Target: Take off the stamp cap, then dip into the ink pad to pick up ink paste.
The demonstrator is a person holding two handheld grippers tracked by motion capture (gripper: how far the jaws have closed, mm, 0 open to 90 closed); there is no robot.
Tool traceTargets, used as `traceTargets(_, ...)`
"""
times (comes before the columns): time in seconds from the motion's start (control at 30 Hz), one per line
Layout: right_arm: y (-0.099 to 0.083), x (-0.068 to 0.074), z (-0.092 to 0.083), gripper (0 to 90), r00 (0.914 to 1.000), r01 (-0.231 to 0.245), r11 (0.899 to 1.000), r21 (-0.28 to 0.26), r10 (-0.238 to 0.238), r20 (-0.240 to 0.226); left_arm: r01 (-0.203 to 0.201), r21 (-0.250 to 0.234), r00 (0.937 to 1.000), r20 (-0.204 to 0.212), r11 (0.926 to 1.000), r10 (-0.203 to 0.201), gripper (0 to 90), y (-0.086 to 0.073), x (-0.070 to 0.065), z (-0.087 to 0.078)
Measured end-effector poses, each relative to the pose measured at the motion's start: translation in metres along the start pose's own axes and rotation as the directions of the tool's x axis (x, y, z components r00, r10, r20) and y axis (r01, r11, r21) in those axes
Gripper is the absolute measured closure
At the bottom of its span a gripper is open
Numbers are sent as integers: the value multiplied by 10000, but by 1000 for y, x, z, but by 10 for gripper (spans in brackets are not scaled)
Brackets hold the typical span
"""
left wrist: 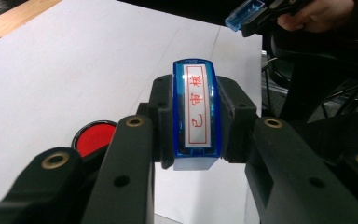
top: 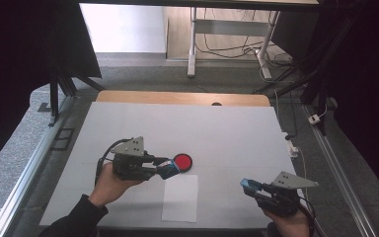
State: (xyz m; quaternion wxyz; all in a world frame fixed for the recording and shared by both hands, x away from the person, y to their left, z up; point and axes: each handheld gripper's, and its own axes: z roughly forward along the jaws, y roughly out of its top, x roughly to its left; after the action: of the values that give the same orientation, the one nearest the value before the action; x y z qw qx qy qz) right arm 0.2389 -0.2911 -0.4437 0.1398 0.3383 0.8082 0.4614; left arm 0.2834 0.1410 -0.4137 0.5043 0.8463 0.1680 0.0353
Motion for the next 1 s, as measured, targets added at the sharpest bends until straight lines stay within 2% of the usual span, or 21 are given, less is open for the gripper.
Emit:
traceTargets(0.33,-11,-6,-2,687,9996,-267,9985,472,263,99,59,67,10000,9,10000,-59,694,-1,1,2)
traceTargets(0.57,-11,-6,-2,687,9996,-278,9987,432,274,100,256,132,9996,-105,9996,-254,694,0,3,4)
traceTargets(0.83,-11,-6,-2,687,9994,-333,9986,404,329,106,59,388,9980,-637,9992,-34,694,3,3,11)
traceTargets(1.0,-11,-6,-2,687,9994,-352,9987,372,350,55,218,594,9963,-840,9980,-167,694,4,7,17)
